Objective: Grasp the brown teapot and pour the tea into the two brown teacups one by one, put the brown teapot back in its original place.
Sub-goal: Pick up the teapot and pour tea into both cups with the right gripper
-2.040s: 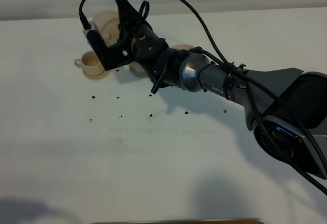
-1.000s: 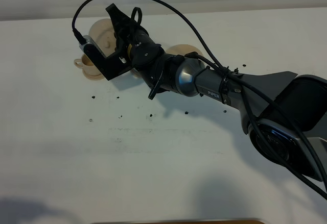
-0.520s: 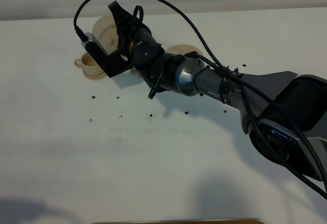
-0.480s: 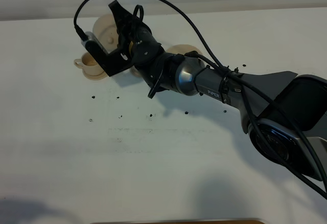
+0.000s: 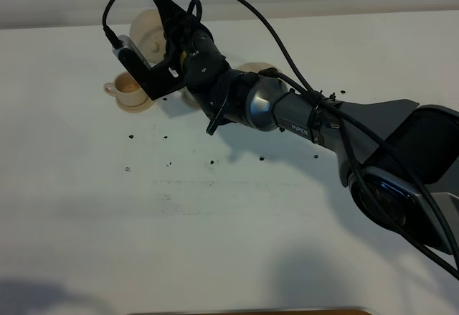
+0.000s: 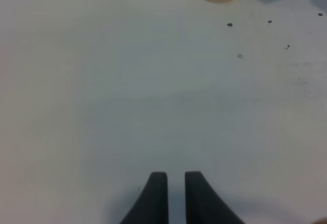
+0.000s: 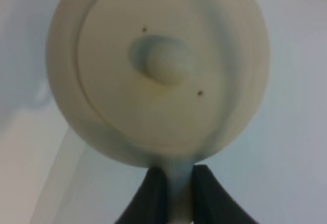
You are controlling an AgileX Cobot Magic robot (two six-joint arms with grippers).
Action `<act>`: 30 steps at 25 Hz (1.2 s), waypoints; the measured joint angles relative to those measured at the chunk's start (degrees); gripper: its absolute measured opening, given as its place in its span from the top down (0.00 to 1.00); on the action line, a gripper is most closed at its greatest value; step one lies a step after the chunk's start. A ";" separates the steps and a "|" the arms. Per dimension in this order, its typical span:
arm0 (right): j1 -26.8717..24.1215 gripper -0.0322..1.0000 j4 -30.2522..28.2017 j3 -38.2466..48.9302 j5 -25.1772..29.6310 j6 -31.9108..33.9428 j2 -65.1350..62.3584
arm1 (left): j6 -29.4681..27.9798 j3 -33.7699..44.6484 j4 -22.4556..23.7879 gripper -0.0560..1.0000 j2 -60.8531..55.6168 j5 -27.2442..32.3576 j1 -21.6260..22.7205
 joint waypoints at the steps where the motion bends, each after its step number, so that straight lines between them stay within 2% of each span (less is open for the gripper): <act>1: 0.00 0.85 0.00 0.00 0.29 -0.06 0.06 | 0.00 0.00 0.00 0.88 0.00 0.00 0.00; 30: 1.49 0.85 0.00 0.00 2.31 -2.94 0.81 | 0.00 0.00 0.00 0.88 0.00 0.00 0.00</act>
